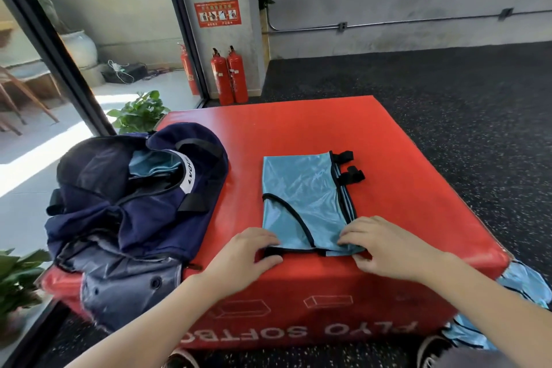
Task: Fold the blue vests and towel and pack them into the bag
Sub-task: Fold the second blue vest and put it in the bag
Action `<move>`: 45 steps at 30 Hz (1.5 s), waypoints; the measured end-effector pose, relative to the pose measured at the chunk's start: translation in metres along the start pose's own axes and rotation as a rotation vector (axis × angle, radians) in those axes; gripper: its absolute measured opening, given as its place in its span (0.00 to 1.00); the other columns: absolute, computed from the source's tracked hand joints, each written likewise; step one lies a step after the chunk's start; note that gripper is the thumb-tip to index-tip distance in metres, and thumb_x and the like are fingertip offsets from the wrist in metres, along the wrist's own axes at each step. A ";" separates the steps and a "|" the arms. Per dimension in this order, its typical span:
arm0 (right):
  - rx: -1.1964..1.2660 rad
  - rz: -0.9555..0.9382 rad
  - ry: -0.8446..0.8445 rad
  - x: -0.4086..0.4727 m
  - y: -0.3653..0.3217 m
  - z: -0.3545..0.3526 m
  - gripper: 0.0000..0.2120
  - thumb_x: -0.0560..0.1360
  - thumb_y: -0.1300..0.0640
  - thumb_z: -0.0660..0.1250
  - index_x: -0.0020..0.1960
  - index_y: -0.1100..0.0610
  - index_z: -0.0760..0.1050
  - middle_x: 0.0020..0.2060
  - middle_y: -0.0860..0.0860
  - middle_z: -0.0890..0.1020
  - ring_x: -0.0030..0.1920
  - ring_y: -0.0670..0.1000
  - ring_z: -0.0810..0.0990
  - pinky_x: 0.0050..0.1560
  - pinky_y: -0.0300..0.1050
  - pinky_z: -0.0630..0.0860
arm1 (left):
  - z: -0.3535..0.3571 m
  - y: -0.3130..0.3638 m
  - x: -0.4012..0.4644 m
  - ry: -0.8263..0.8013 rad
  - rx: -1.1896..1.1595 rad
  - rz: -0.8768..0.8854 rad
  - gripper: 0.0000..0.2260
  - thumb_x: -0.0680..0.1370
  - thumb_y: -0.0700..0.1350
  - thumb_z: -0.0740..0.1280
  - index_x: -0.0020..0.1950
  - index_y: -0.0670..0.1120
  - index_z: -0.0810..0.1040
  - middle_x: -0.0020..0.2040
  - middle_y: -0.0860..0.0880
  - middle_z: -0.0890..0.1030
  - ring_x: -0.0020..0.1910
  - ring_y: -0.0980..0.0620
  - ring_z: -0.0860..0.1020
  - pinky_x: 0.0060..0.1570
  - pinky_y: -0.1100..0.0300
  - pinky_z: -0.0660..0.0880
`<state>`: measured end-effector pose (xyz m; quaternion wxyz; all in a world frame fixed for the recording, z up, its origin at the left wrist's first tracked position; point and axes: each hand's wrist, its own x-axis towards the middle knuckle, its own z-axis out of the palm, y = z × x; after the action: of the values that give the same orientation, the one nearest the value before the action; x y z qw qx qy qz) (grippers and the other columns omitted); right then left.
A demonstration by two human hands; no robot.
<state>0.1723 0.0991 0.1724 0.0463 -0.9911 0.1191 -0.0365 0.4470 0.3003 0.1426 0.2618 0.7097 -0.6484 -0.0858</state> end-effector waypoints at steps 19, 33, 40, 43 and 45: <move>0.468 0.363 0.047 0.016 -0.009 -0.014 0.03 0.75 0.55 0.69 0.43 0.48 0.78 0.38 0.45 0.81 0.34 0.43 0.74 0.38 0.42 0.73 | -0.007 0.025 0.008 0.043 0.326 -0.008 0.14 0.78 0.59 0.63 0.52 0.51 0.82 0.46 0.54 0.82 0.48 0.51 0.79 0.47 0.54 0.75; 0.655 0.378 0.093 0.008 -0.026 -0.060 0.04 0.71 0.57 0.69 0.39 0.56 0.76 0.26 0.44 0.70 0.29 0.45 0.63 0.34 0.44 0.61 | -0.036 0.047 0.002 0.149 -0.334 -0.233 0.05 0.76 0.44 0.67 0.39 0.49 0.77 0.32 0.51 0.78 0.32 0.58 0.72 0.38 0.58 0.72; 0.788 0.402 0.251 0.022 -0.013 -0.078 0.11 0.65 0.51 0.65 0.39 0.60 0.74 0.28 0.48 0.70 0.31 0.49 0.63 0.35 0.46 0.59 | -0.044 0.056 0.025 0.267 -0.497 -0.293 0.07 0.77 0.47 0.69 0.39 0.50 0.79 0.31 0.41 0.76 0.30 0.54 0.67 0.33 0.58 0.65; 0.787 0.433 0.271 0.034 -0.005 -0.078 0.02 0.69 0.54 0.68 0.39 0.52 0.78 0.29 0.50 0.78 0.31 0.47 0.70 0.36 0.46 0.65 | -0.045 0.054 0.041 0.319 -0.511 -0.330 0.09 0.78 0.46 0.70 0.37 0.49 0.78 0.26 0.48 0.70 0.28 0.55 0.64 0.32 0.61 0.63; 0.790 0.445 0.304 0.045 0.001 -0.077 0.06 0.73 0.59 0.69 0.39 0.50 0.79 0.31 0.47 0.81 0.32 0.44 0.72 0.38 0.46 0.68 | -0.047 0.052 0.053 0.346 -0.505 -0.353 0.09 0.78 0.46 0.70 0.38 0.48 0.78 0.25 0.54 0.67 0.27 0.56 0.63 0.31 0.62 0.63</move>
<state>0.2090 0.0808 0.2517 0.4081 -0.8317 0.3108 -0.2126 0.4307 0.2600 0.2192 0.5161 0.7277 -0.4202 -0.1657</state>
